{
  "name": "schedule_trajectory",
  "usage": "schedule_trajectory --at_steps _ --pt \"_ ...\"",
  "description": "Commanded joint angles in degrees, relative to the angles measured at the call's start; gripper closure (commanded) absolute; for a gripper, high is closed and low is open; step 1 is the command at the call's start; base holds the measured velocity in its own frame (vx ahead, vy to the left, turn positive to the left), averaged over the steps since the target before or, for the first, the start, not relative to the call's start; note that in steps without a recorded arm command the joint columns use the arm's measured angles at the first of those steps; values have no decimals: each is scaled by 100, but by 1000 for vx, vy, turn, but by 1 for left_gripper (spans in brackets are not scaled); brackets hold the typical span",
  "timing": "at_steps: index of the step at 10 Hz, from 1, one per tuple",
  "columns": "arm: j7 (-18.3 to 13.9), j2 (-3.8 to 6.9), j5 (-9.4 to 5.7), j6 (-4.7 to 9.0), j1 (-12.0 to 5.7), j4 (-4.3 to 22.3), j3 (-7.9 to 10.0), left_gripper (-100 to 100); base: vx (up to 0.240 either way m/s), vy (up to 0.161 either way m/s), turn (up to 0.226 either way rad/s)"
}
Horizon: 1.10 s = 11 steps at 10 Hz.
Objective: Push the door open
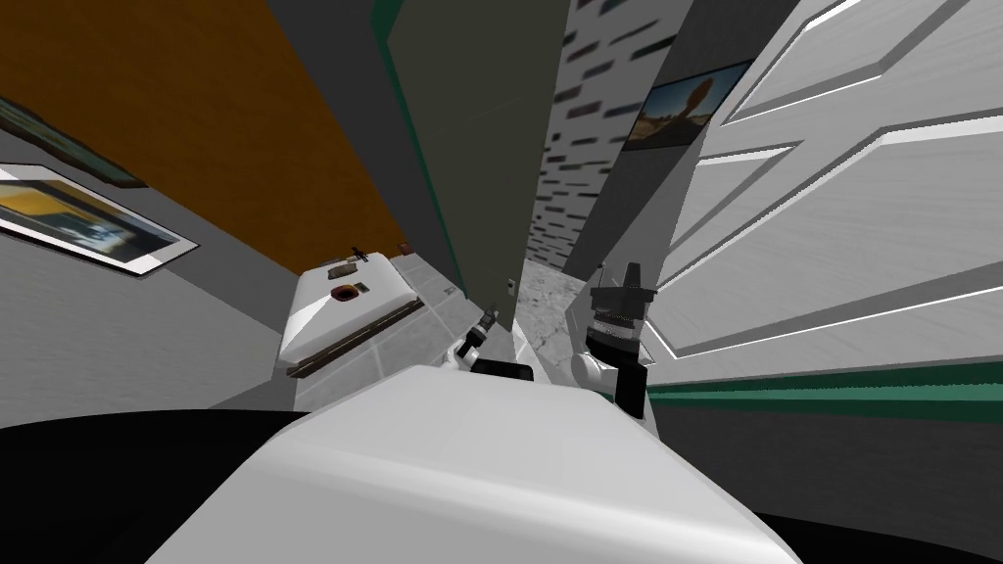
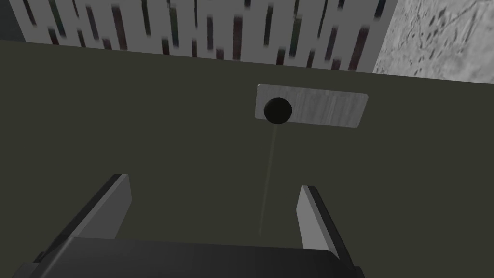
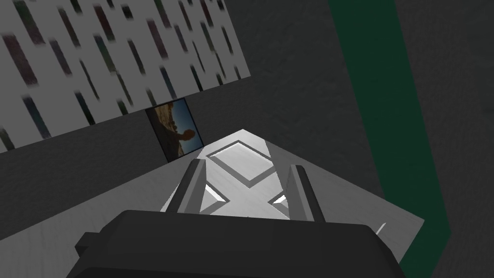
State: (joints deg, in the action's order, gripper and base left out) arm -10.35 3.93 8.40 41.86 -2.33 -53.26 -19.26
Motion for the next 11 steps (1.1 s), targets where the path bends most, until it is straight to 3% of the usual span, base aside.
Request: schedule_trajectory --at_steps 1,4,6,11 --pt "-10 -25 21 78 -73 203 -38 -100 87 41 -18" --pt "-41 -66 58 159 -209 519 -108 -100 98 44 -15" --pt "-76 -120 99 249 -359 868 -186 -100 127 66 -27" --pt "-116 -195 146 352 -533 1271 -276 -100 101 47 -13"
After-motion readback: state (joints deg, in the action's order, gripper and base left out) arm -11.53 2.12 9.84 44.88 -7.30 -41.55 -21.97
